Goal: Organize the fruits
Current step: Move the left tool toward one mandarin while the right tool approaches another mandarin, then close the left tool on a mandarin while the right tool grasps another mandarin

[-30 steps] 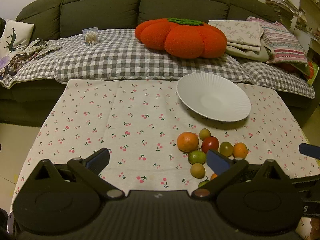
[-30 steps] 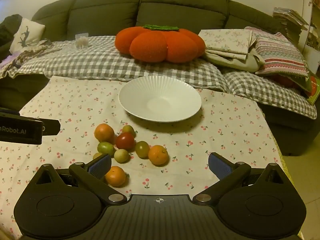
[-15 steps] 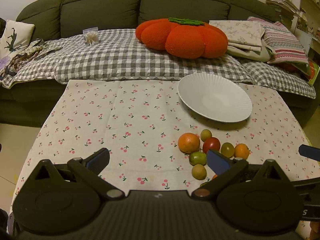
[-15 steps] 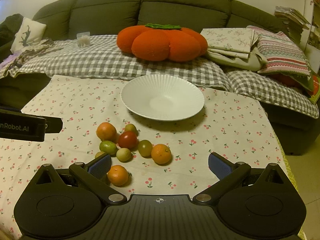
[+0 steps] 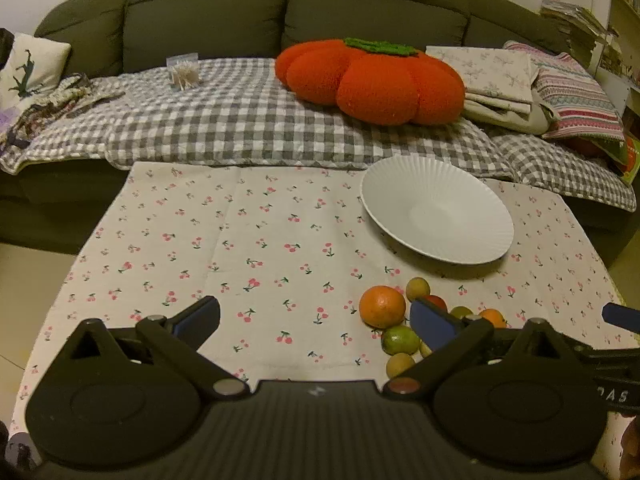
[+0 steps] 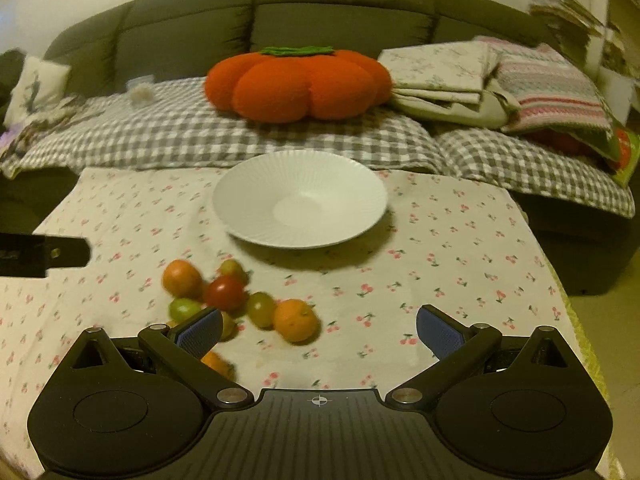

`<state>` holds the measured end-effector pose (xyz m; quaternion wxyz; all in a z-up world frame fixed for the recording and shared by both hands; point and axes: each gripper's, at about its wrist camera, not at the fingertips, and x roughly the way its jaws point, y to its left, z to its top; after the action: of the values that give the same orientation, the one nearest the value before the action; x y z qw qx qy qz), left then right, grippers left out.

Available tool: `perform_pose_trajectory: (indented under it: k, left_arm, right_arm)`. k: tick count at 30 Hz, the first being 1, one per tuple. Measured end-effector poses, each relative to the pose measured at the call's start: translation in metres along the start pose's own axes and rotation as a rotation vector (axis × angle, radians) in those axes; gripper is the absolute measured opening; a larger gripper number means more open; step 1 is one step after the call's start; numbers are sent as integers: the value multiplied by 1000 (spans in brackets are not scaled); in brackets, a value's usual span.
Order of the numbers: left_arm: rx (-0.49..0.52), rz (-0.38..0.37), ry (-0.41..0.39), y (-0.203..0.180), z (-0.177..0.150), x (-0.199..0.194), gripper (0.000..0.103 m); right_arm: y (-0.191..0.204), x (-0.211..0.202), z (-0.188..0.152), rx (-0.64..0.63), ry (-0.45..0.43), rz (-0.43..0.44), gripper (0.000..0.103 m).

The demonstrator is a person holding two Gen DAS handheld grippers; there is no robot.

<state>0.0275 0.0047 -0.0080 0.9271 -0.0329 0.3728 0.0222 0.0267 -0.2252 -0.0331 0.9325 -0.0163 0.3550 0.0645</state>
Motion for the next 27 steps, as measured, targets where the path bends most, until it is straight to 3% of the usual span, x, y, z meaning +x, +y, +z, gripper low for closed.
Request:
perform_pose_trajectory:
  k: [6, 15, 22, 27]
  left_arm:
    - [0, -29, 35, -3, 0, 24, 85]
    - [29, -100, 132, -17, -5, 61, 64]
    - [-20, -154, 149, -16, -1, 79, 61]
    - [-52, -185, 163, -16, 1, 88, 61]
  right_arm:
    - [-13, 19, -2, 10, 49, 46, 100]
    - [-10, 44, -9, -43, 70, 104, 84]
    - [-6, 66, -13, -81, 111, 131, 64]
    - [-3, 74, -12, -94, 99, 155, 57]
